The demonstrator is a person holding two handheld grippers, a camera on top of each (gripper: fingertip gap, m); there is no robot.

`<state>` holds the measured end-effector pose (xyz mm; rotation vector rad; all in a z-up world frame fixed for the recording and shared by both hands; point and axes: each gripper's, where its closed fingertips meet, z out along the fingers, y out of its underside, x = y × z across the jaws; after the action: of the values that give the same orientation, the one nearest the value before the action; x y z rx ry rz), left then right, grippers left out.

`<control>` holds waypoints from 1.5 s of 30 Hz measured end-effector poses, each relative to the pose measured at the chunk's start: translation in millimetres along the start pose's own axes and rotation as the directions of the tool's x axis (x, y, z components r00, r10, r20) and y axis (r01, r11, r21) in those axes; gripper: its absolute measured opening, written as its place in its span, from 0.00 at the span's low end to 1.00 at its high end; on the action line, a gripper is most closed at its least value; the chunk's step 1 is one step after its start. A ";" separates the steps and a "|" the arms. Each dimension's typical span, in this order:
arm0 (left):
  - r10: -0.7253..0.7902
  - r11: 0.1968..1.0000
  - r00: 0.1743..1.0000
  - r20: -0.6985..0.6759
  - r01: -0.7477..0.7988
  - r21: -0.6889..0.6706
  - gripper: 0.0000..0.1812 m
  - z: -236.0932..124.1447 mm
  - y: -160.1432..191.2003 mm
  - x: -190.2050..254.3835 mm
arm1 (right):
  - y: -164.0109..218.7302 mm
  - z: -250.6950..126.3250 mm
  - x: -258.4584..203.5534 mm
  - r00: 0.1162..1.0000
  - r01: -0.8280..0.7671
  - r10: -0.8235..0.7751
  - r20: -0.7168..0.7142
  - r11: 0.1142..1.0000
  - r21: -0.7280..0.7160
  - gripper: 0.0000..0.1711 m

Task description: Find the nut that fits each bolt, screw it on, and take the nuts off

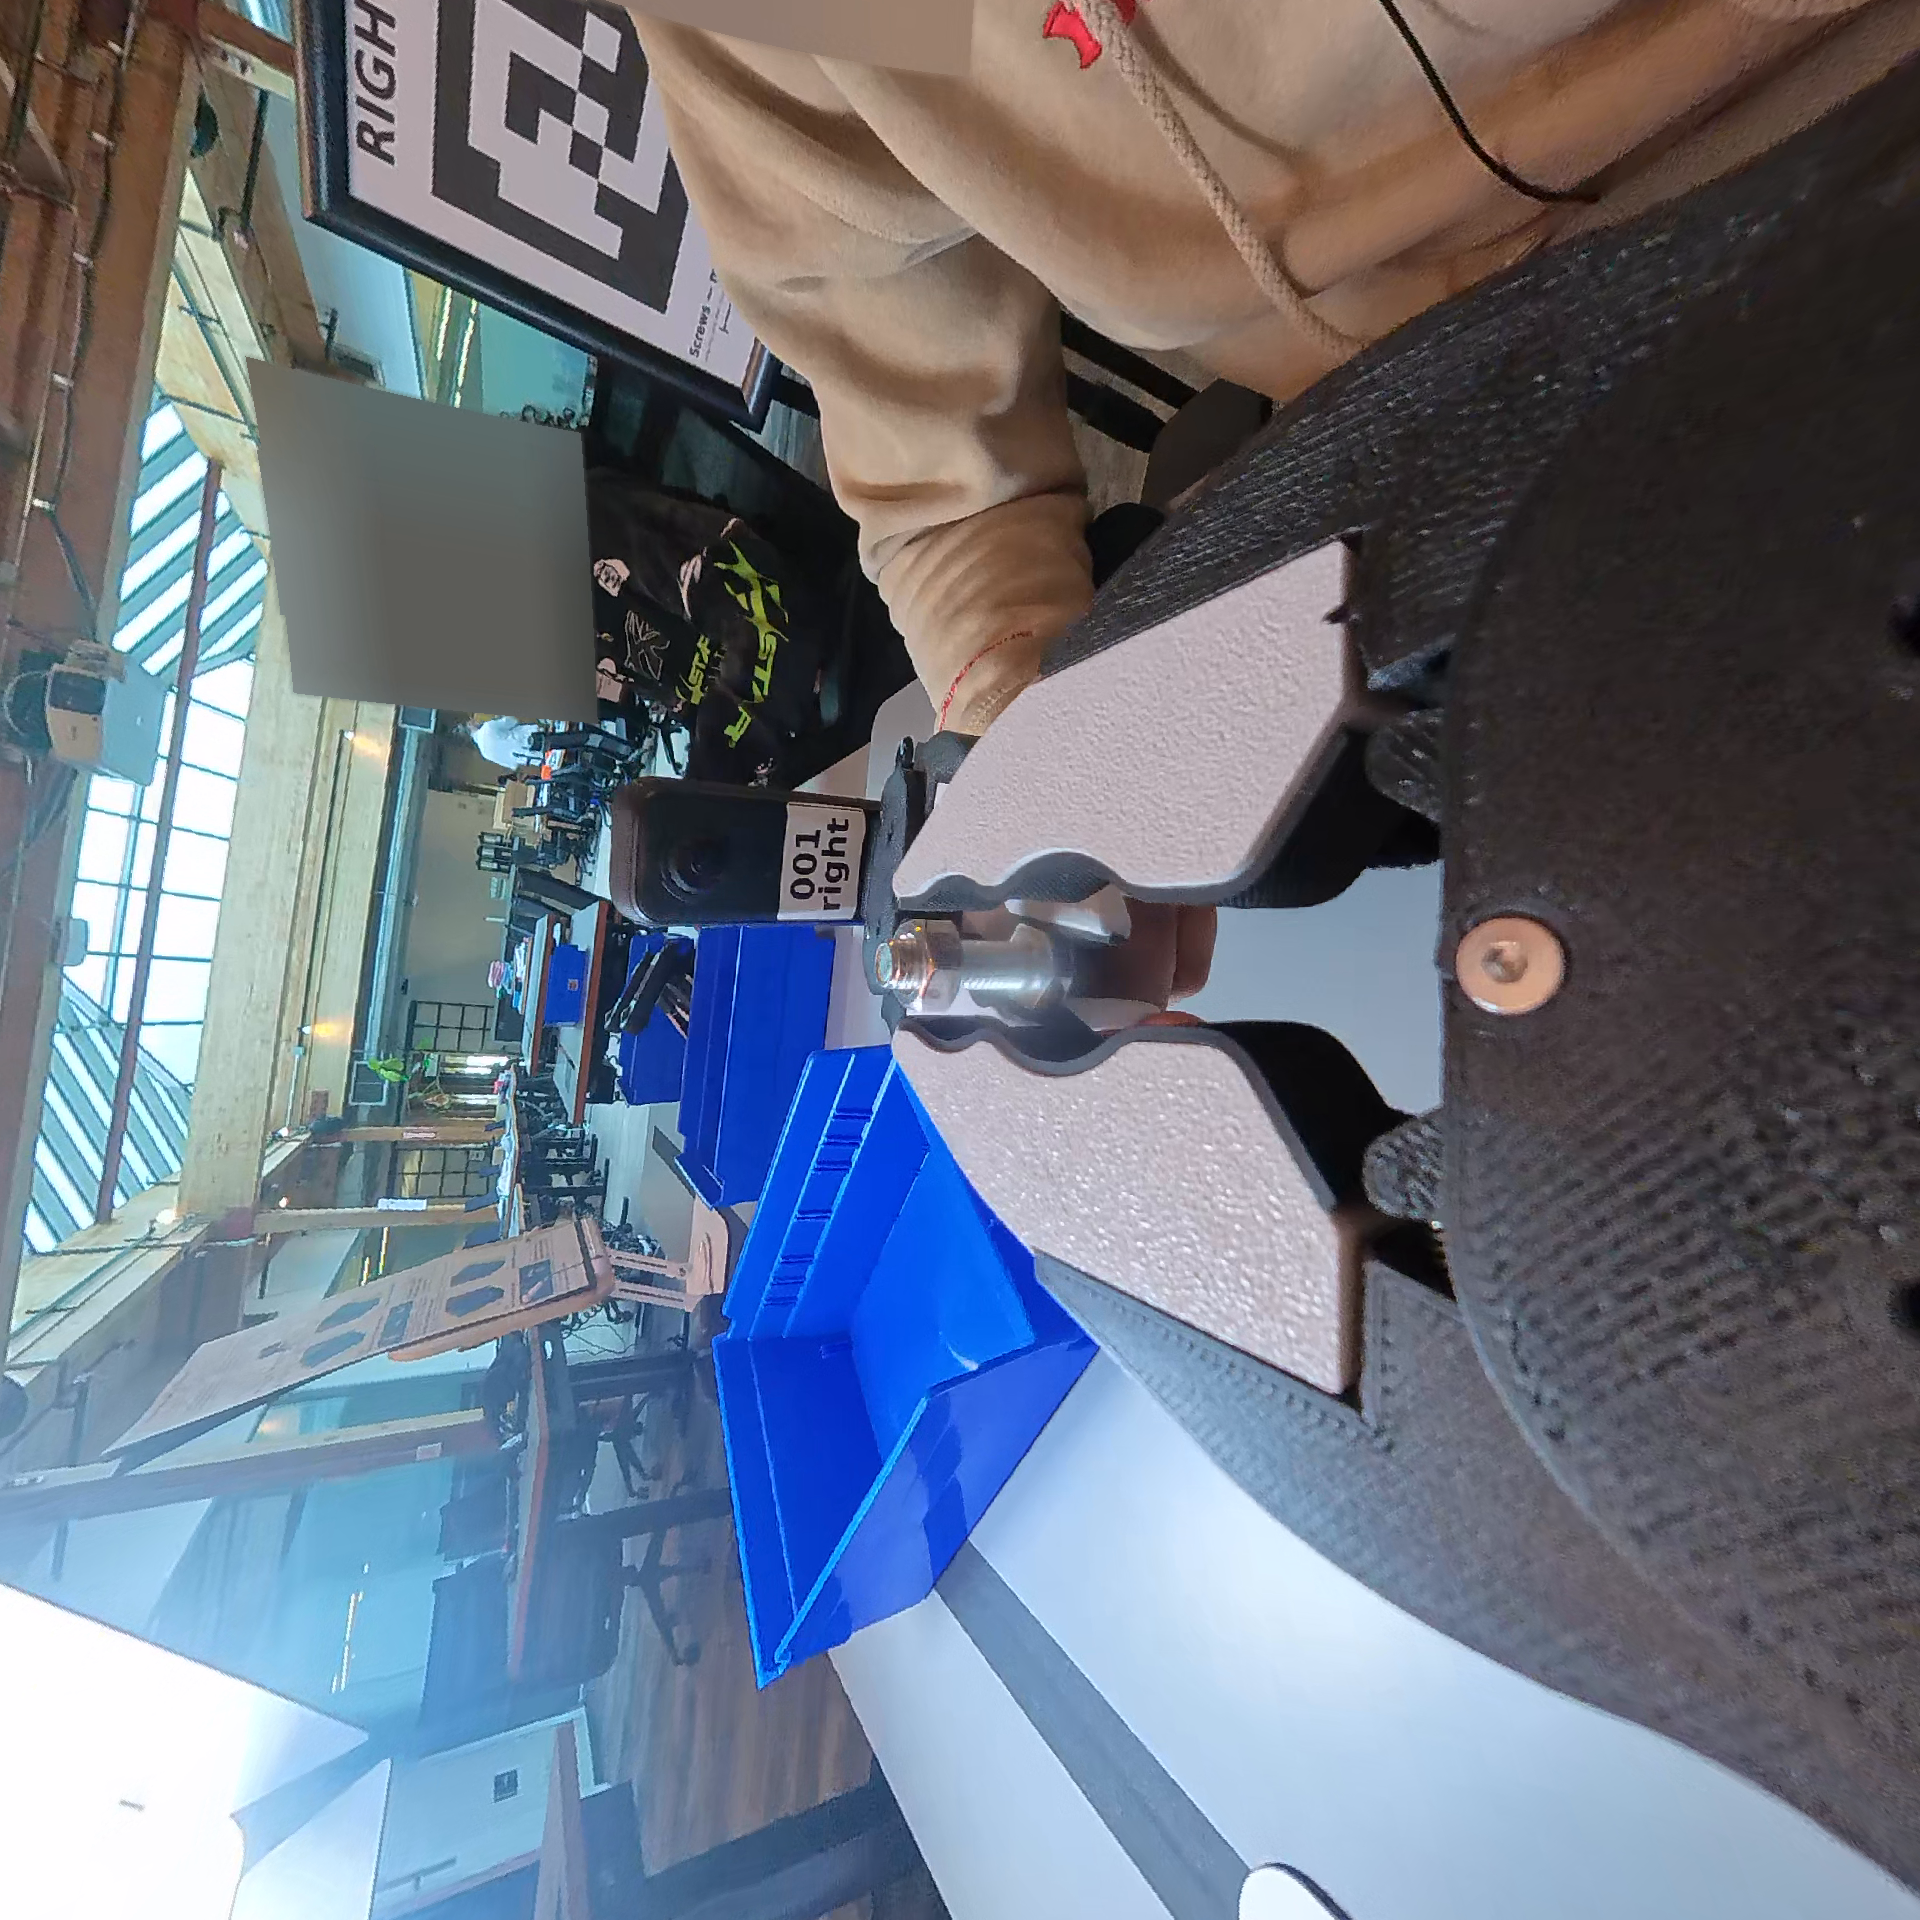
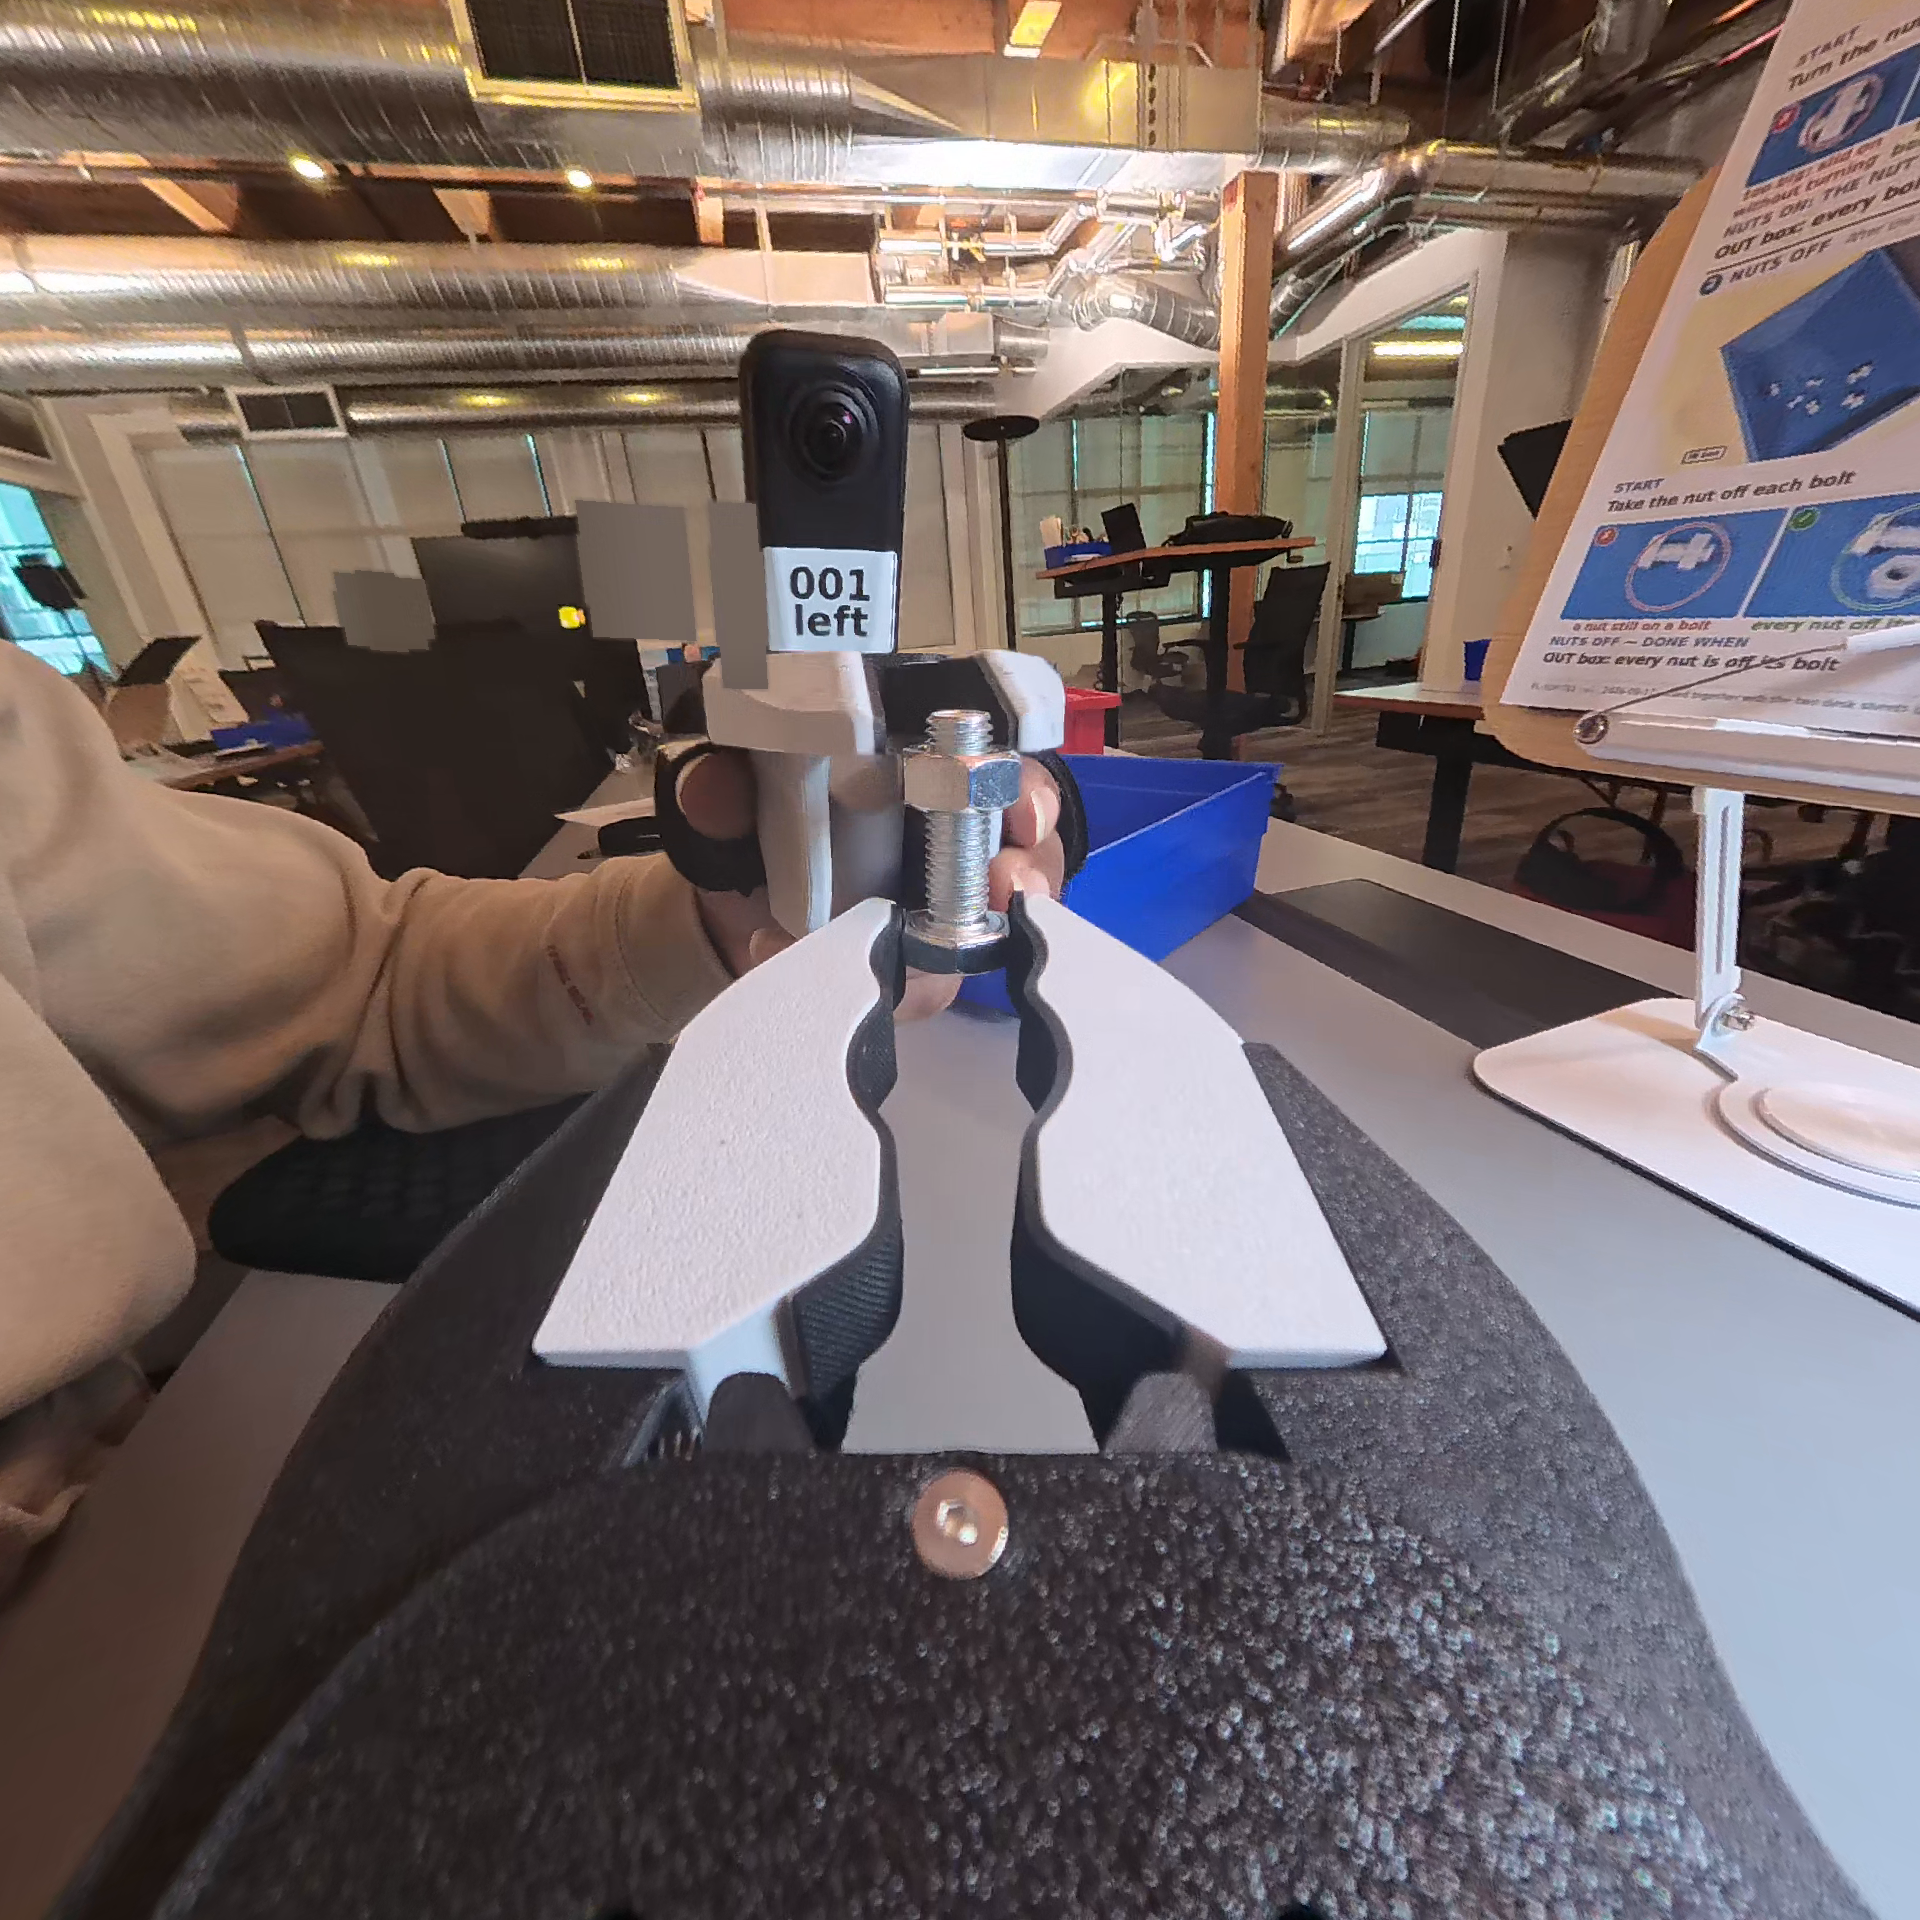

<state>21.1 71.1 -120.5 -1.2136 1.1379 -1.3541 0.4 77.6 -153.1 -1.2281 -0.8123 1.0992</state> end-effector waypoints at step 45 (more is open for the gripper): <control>0.061 0.998 0.998 -0.035 -0.060 0.031 0.12 -8.4 0.5 3.3 | 48.2 19.5 -25.8 0.977 -0.108 0.126 0.173 0.988 -0.107 0.11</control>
<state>12.6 68.1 -121.3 -1.1291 1.1664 -1.3470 -35.4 58.3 -194.6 -1.2841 -0.9486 1.2928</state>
